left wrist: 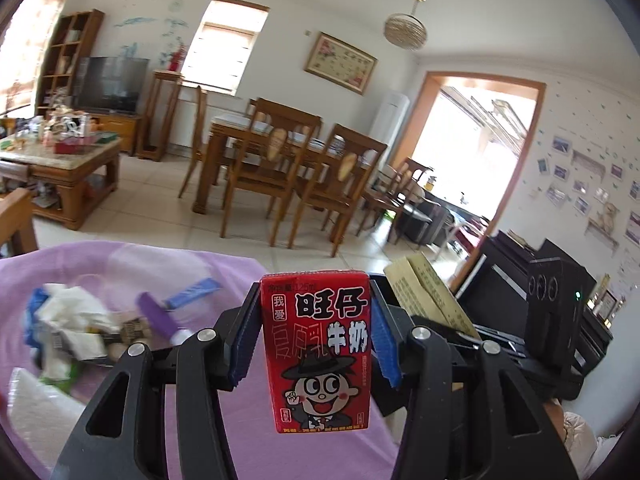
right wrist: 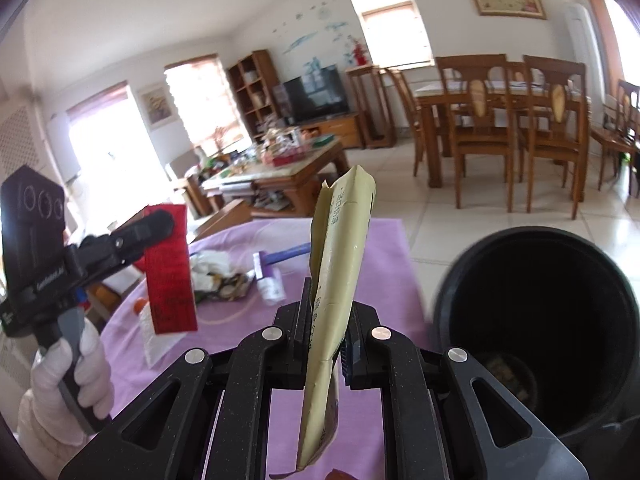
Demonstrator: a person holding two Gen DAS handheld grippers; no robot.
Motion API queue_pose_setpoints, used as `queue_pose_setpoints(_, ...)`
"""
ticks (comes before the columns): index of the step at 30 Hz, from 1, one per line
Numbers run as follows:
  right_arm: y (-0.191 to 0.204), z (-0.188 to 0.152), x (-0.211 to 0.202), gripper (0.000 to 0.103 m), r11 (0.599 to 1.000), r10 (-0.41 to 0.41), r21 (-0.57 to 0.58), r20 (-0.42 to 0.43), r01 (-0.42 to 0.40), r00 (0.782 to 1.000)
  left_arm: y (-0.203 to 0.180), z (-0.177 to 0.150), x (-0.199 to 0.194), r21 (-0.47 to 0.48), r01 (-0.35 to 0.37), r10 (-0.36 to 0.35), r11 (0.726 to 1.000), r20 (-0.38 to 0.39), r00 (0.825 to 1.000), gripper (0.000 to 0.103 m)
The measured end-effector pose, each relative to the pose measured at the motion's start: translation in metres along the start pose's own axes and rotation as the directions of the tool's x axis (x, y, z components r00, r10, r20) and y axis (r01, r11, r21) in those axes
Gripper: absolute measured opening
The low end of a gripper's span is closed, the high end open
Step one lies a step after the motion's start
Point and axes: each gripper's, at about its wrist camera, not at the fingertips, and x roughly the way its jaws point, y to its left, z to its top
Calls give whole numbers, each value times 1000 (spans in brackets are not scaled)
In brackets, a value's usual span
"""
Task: Collect trash
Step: 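Carry the red carton and tan packet over the black bin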
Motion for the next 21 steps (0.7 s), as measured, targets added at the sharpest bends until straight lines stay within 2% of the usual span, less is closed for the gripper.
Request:
queue_pose_setpoints(9, -107, -13, -44, 12, 986, -99, 141, 38, 93, 994, -70, -17, 76, 92, 102, -92, 991, -101, 991, 50)
queue_pose_setpoints(15, -167, -36, -47, 12, 965, -134, 230, 14, 127, 991, -101, -33, 117, 130, 135, -115, 982, -152, 982, 50)
queue_pose_setpoints(21, -203, -59, -42, 12, 945, -149, 293, -5, 144, 989, -107, -47, 144, 154, 121, -89, 981, -200, 976, 50)
